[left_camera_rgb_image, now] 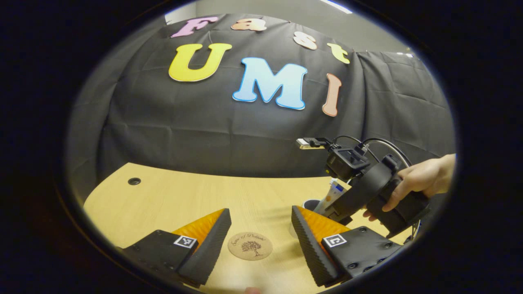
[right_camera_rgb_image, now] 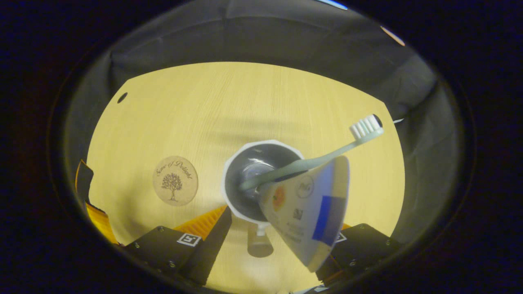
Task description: Put the toothbrush and toothpaste on the desktop into the cup, then pick up the cup and place it on the coaster on the desktop.
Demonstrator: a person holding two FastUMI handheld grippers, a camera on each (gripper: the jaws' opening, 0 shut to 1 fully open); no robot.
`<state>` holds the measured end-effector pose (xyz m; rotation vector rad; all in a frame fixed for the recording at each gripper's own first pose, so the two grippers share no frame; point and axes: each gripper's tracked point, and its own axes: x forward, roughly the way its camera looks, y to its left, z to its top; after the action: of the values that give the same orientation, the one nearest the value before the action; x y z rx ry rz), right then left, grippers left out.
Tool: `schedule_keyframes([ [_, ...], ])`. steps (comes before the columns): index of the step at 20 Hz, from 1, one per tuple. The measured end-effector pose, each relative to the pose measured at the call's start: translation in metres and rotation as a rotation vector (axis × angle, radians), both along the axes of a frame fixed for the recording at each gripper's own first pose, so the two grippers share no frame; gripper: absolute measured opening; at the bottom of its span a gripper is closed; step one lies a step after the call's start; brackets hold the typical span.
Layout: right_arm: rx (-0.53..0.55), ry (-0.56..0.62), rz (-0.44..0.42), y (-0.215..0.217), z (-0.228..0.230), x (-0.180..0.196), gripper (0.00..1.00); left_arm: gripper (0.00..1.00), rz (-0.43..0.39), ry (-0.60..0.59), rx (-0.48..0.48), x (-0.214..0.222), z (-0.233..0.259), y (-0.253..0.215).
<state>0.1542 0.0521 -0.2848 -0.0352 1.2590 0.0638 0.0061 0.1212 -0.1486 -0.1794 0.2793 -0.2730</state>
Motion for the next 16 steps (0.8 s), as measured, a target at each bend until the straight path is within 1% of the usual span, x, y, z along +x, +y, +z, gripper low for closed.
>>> schedule_keyframes([
  [1, 0.011, 0.014, -0.005, 0.001, -0.003, 0.000, 0.90, 0.96, 0.006, 0.004, 0.001, 0.000, -0.001, 0.001],
  [2, 0.013, 0.024, -0.005, 0.000, -0.006, 0.000, 0.87, 0.96, 0.008, 0.007, 0.003, 0.000, -0.001, 0.000],
  [4, 0.008, 0.038, 0.003, -0.003, -0.011, -0.001, 0.85, 0.96, 0.012, 0.003, 0.001, -0.002, 0.003, -0.002],
  [5, 0.012, 0.046, 0.002, -0.002, -0.012, -0.001, 0.82, 0.96, 0.013, 0.001, 0.001, -0.002, 0.004, -0.003],
  [6, 0.019, 0.051, 0.002, -0.002, -0.013, -0.001, 0.81, 0.99, 0.012, 0.000, 0.000, -0.002, 0.004, -0.005],
  [7, 0.023, 0.058, -0.001, -0.003, -0.016, -0.002, 0.81, 0.99, 0.014, -0.001, 0.002, -0.002, 0.005, -0.005],
  [8, 0.036, 0.070, -0.007, -0.001, -0.015, -0.002, 0.72, 0.96, 0.017, -0.002, 0.002, -0.002, 0.005, -0.006],
  [9, 0.042, 0.077, -0.011, 0.001, -0.018, -0.001, 0.67, 0.96, 0.020, -0.002, 0.001, -0.003, 0.005, -0.006],
  [12, 0.041, 0.090, 0.012, 0.001, -0.022, -0.005, 0.56, 0.96, 0.026, 0.000, 0.000, -0.005, 0.006, -0.007],
  [13, 0.033, 0.102, 0.009, -0.003, -0.035, -0.006, 0.56, 0.96, 0.028, 0.000, -0.001, -0.005, 0.005, -0.006],
  [14, 0.058, 0.120, -0.008, -0.001, -0.028, -0.011, 0.33, 0.96, 0.031, 0.002, 0.000, -0.006, 0.005, -0.006],
  [15, 0.082, 0.132, -0.024, 0.004, -0.021, -0.011, 0.28, 0.96, 0.035, 0.002, 0.000, -0.005, 0.005, -0.004],
  [16, 0.089, 0.134, -0.033, 0.004, -0.024, -0.009, 0.28, 0.96, 0.041, 0.003, -0.001, -0.006, 0.006, -0.002],
])
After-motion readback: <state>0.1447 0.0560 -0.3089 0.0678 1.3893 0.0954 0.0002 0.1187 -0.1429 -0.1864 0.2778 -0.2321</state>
